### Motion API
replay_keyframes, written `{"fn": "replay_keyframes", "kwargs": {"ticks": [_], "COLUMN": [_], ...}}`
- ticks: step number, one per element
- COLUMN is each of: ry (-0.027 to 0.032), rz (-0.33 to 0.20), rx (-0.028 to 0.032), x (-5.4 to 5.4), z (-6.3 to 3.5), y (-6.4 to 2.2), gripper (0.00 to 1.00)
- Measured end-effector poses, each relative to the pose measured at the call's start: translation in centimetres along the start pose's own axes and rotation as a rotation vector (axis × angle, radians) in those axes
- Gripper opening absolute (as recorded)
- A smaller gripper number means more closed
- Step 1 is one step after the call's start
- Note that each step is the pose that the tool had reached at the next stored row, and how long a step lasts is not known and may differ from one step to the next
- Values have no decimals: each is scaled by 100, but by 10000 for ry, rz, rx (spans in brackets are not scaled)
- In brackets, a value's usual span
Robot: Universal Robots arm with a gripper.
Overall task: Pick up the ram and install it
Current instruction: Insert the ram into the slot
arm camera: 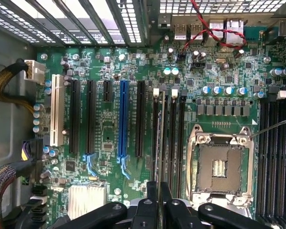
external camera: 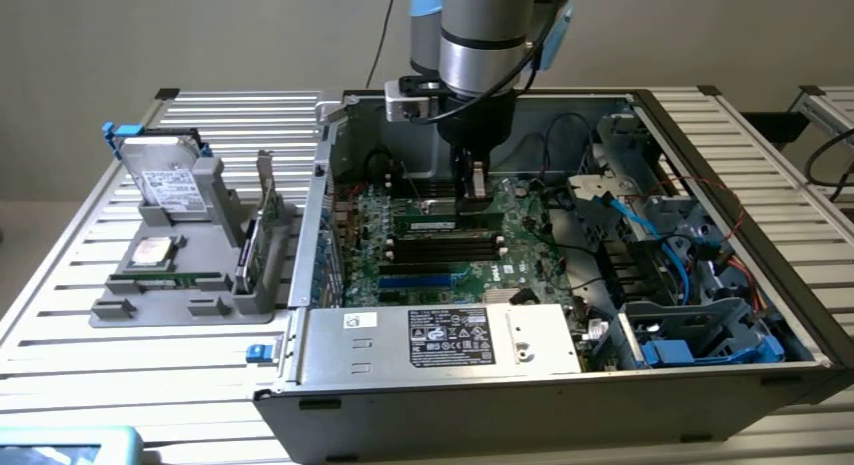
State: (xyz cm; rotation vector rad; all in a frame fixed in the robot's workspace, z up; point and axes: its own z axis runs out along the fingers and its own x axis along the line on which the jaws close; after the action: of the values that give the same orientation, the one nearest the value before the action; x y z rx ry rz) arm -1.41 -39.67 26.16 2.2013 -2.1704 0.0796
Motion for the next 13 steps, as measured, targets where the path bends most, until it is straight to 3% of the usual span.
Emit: {"fn": "replay_keyframes", "kwargs": {"ticks": [13], "ry": [-1], "rz": [-11], "rx": [-10], "x": [-10], "z": [111], "y": [-4], "gripper": [14]}}
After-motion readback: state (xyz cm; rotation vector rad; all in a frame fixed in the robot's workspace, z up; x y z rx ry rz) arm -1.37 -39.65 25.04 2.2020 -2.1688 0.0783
